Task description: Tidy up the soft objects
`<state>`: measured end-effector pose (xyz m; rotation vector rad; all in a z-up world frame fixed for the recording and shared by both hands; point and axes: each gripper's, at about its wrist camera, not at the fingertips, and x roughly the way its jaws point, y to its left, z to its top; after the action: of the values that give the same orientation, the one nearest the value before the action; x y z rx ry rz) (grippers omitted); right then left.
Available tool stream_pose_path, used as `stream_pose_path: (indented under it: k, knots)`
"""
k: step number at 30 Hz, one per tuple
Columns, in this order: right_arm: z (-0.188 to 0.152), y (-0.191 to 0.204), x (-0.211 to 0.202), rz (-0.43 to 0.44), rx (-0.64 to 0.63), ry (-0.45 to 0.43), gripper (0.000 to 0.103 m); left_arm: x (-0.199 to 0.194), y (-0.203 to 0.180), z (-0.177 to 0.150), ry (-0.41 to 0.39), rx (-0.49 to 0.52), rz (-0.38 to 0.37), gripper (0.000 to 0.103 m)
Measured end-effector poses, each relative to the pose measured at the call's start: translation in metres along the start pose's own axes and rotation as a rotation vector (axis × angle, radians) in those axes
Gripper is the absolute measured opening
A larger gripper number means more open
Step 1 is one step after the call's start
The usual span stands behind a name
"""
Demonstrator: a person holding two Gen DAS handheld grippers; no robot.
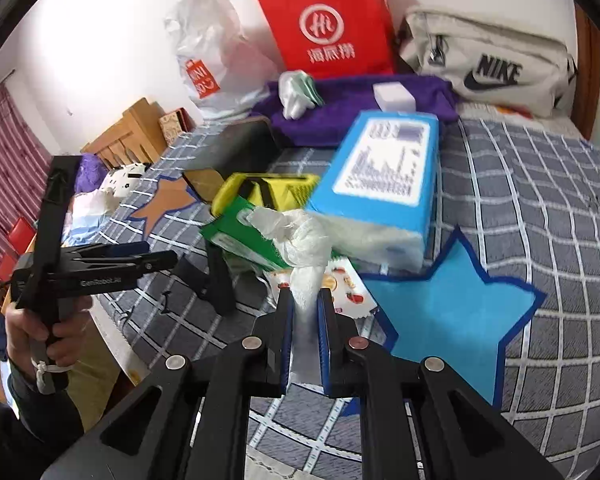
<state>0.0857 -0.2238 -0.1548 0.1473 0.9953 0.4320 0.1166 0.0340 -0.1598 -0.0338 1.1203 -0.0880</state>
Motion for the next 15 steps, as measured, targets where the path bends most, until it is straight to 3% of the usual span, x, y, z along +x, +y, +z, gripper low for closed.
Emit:
stream_pose_path:
  k: [7, 10, 15]
  knots:
    - [-0.011, -0.011, 0.011, -0.02, -0.005, 0.069, 0.022, -0.001, 0.005, 0.0, 0.004, -0.011, 0.017, 0.067]
    - [-0.011, -0.015, 0.01, -0.034, 0.007, 0.058, 0.051, 0.001, 0.006, 0.0, 0.007, -0.009, 0.016, 0.067]
    - [-0.005, -0.016, 0.022, -0.024, 0.022, 0.048, 0.054, 0.004, 0.008, 0.0, 0.016, -0.014, 0.012, 0.067]
